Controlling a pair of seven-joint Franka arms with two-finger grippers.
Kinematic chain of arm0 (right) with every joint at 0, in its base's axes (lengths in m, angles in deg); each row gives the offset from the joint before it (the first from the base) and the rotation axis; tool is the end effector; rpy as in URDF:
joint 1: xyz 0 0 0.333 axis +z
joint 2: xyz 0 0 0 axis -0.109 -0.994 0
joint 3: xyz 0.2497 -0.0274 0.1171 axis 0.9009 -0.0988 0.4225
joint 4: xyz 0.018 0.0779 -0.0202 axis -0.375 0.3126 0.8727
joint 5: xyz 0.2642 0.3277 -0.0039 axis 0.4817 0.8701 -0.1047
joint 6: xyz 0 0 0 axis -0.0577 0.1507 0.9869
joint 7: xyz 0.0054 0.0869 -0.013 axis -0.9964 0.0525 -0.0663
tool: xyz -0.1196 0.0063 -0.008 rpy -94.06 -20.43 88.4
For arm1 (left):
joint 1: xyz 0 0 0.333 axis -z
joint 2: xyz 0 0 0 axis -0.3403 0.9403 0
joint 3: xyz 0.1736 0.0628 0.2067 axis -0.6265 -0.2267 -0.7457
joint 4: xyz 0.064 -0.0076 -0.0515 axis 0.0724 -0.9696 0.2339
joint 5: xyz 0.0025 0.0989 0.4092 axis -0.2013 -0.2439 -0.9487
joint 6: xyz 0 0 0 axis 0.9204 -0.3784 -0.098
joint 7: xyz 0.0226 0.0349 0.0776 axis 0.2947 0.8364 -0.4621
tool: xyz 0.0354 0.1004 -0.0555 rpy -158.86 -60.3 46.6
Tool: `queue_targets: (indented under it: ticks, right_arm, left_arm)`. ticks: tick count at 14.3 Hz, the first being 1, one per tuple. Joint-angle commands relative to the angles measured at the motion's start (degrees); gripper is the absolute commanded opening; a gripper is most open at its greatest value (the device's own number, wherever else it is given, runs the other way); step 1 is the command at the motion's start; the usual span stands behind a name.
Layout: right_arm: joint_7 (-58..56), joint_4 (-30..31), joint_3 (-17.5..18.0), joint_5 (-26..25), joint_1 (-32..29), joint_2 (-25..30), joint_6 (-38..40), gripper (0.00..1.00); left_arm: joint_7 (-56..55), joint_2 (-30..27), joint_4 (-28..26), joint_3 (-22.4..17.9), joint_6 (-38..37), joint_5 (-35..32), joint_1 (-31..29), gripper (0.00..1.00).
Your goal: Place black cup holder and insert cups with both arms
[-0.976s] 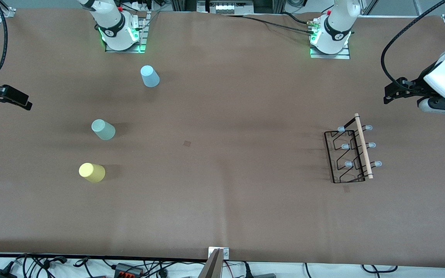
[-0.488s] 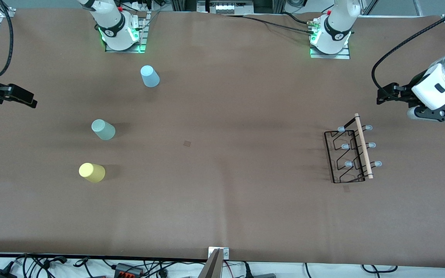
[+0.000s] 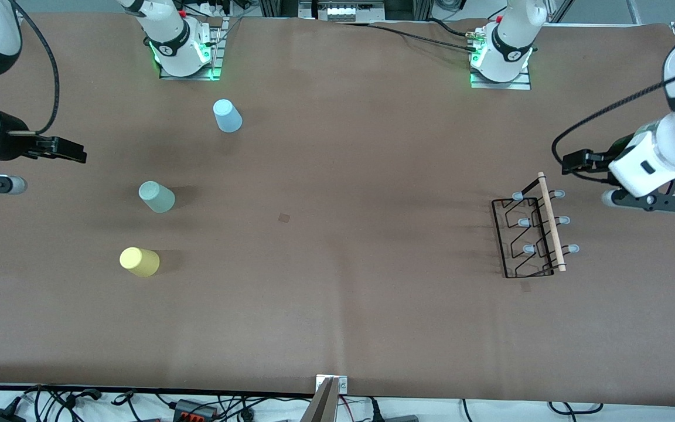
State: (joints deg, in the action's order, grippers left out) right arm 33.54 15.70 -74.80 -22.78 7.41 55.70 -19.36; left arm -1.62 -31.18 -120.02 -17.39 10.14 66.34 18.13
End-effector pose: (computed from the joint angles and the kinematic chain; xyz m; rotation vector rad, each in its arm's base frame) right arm 0.6043 0.0047 0.4854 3.0860 -0.1044 -0.3569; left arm 0.6106 -0.0145 0.4383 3.0931 -0.1351 -0.3596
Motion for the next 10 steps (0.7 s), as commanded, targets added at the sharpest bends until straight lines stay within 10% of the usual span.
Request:
queue_targets:
  ticks: [1, 5, 10]
  right_arm:
    - [0.3, 9.3, 0.2, -0.5, 0.1, 4.5, -5.1, 1.00]
    - [0.3, 27.7, 0.1, -0.5, 0.0, 13.4, -20.9, 1.00]
    - [0.5, 28.8, -0.3, -0.4, -1.1, 12.1, -22.1, 1.00]
  left_arm:
    - [-0.2, 4.3, 1.5, -0.1, 4.2, -1.1, 0.0, 1.00]
    - [-1.9, 6.7, -2.0, -0.2, 11.5, -1.1, -0.1, 1.00]
    - [-2.1, 6.4, -12.8, -0.2, 24.4, -1.1, -0.3, 0.99]
